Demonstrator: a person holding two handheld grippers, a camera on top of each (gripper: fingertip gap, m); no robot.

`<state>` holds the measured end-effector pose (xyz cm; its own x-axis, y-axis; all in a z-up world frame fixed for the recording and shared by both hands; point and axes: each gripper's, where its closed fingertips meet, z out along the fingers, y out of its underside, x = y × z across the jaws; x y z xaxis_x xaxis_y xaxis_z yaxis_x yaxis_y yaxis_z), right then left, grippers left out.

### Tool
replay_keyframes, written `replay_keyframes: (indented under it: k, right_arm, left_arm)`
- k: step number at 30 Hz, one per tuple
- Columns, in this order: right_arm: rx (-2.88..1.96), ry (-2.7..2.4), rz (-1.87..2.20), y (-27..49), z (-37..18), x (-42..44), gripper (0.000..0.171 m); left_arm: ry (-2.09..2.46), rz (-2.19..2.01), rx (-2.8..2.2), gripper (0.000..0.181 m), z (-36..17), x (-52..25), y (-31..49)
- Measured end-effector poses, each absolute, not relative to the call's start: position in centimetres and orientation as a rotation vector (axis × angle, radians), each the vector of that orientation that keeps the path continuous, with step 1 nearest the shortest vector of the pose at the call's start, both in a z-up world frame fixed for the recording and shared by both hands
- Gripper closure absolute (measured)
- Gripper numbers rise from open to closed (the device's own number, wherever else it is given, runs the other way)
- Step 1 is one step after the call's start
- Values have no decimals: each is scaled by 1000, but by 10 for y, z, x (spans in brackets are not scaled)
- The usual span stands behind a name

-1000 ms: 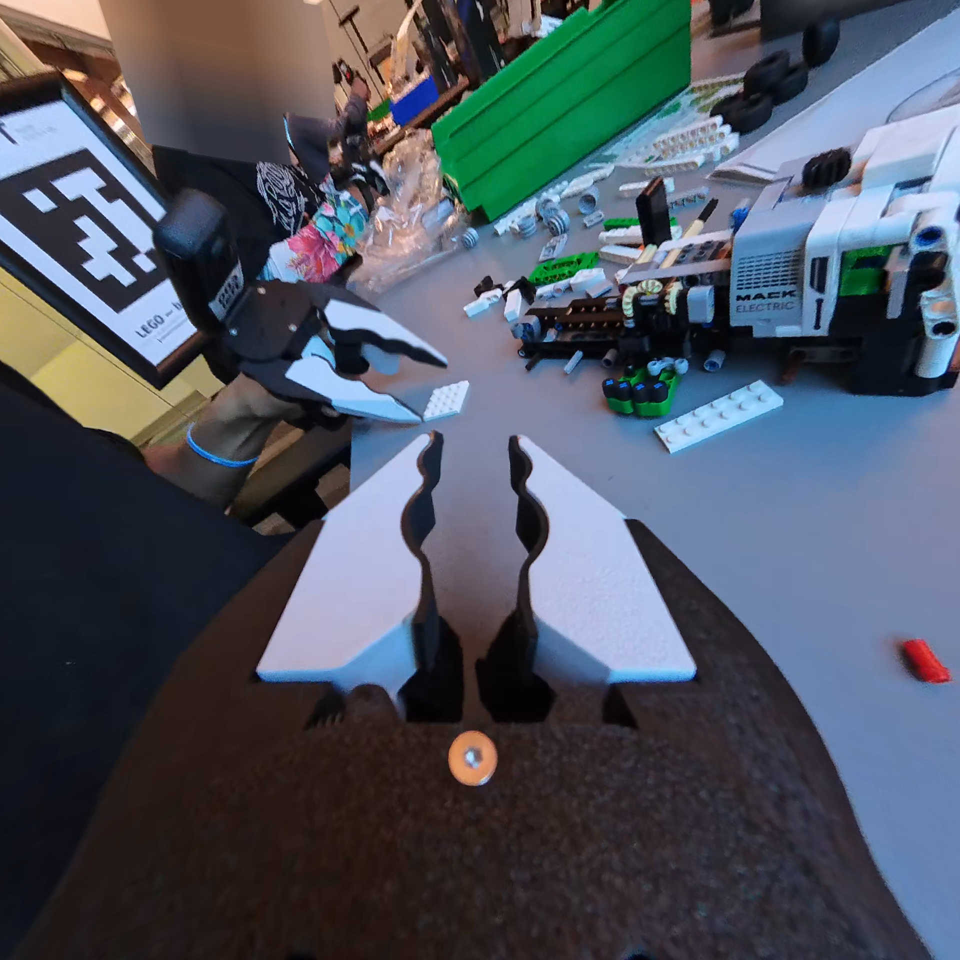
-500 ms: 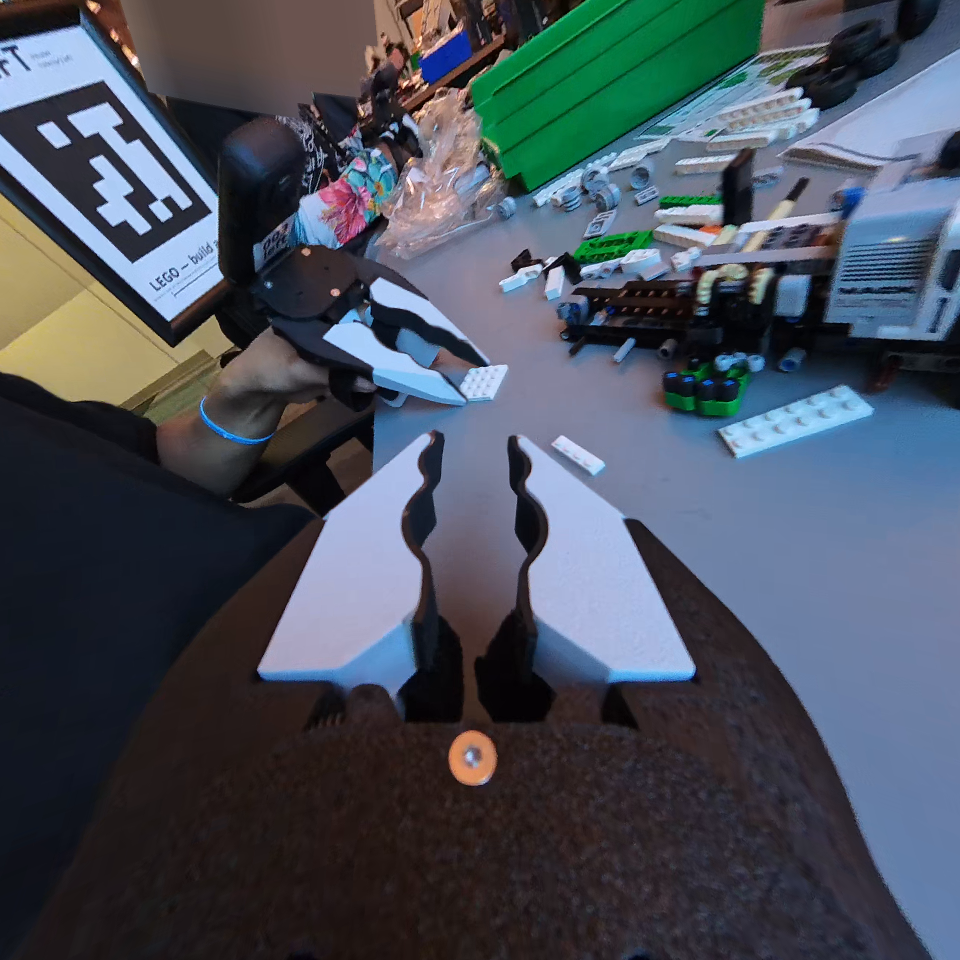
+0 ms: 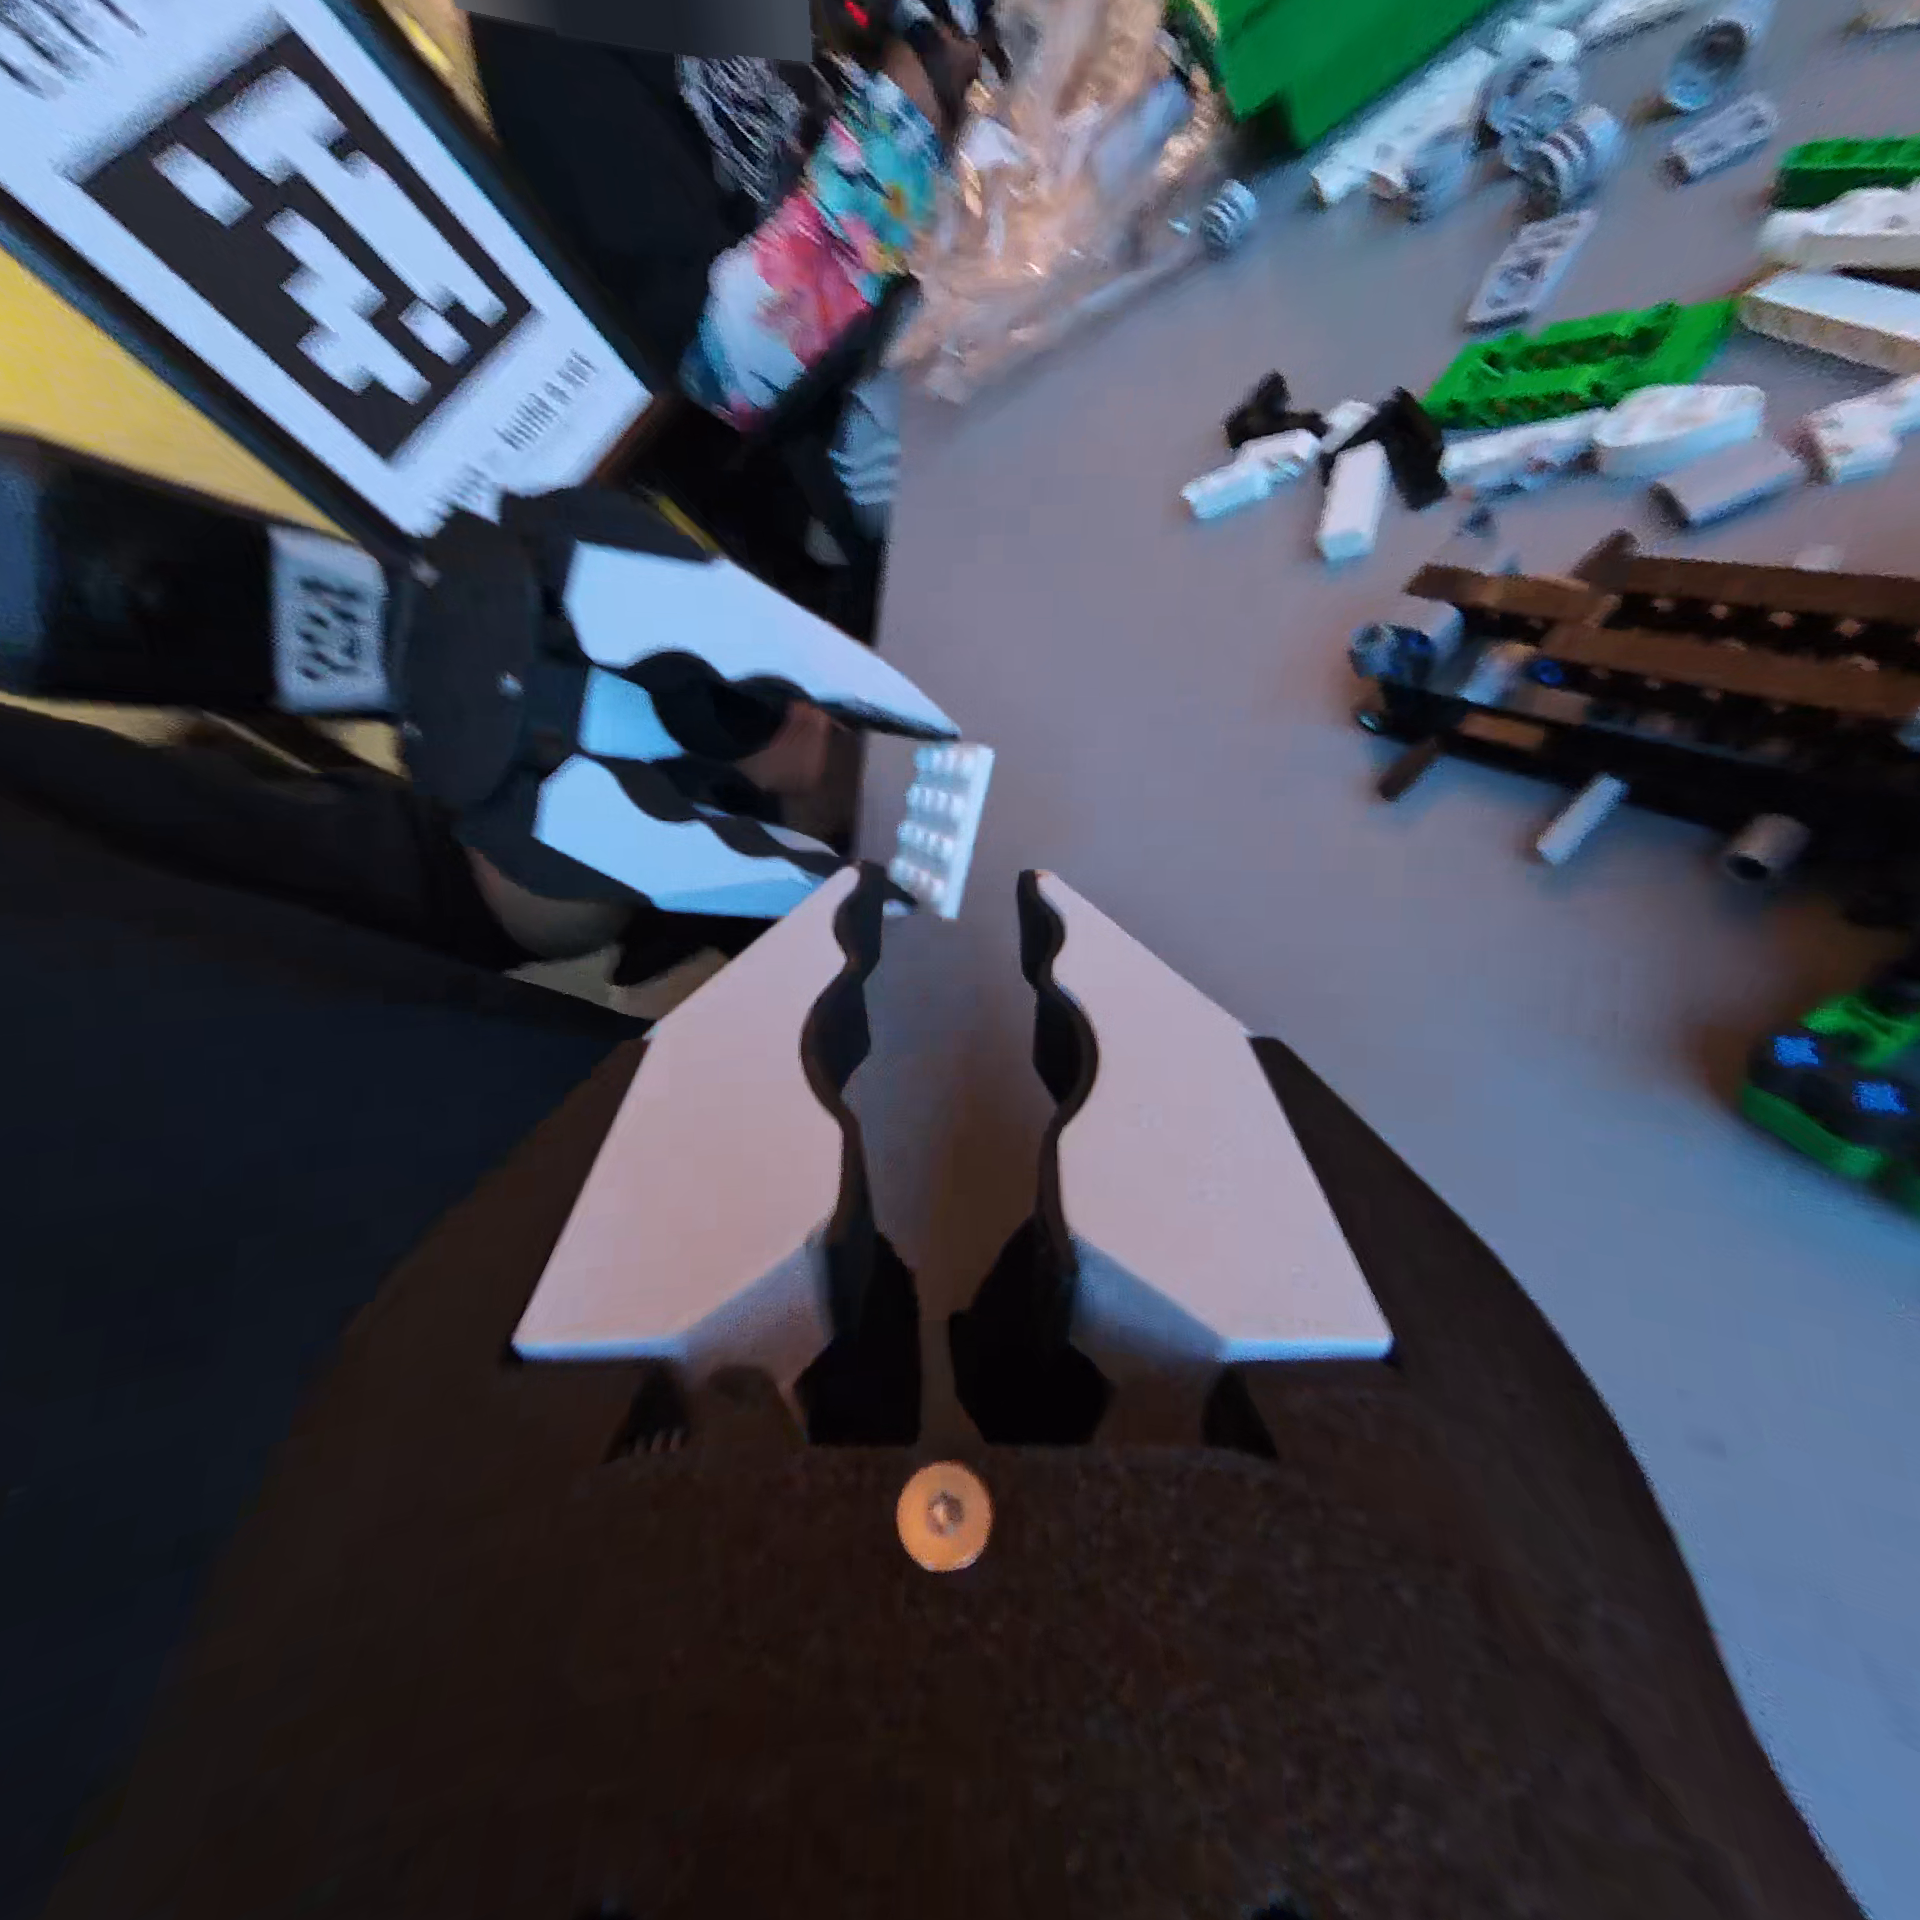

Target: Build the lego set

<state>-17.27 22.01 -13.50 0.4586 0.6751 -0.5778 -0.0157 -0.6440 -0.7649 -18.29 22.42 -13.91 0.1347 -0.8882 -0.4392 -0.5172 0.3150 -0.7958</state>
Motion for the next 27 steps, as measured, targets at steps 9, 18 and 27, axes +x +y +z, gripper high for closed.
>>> replay_keyframes:
  k: [9, 18, 27]
  right_arm:
    - [-1813, -516, 1331, 215, -104, -159, 168]
    - [-1771, -544, 1362, 202, -97, -140, 168]
    - [-1856, -499, 1307, 210, -111, -115, 166]
  left_arm:
    - [1484, -722, -1369, 138, -115, -171, 219]
    - [1762, -1612, -1469, 153, -107, -135, 190]
    - [1911, -1767, -1524, 179, -122, -118, 198]
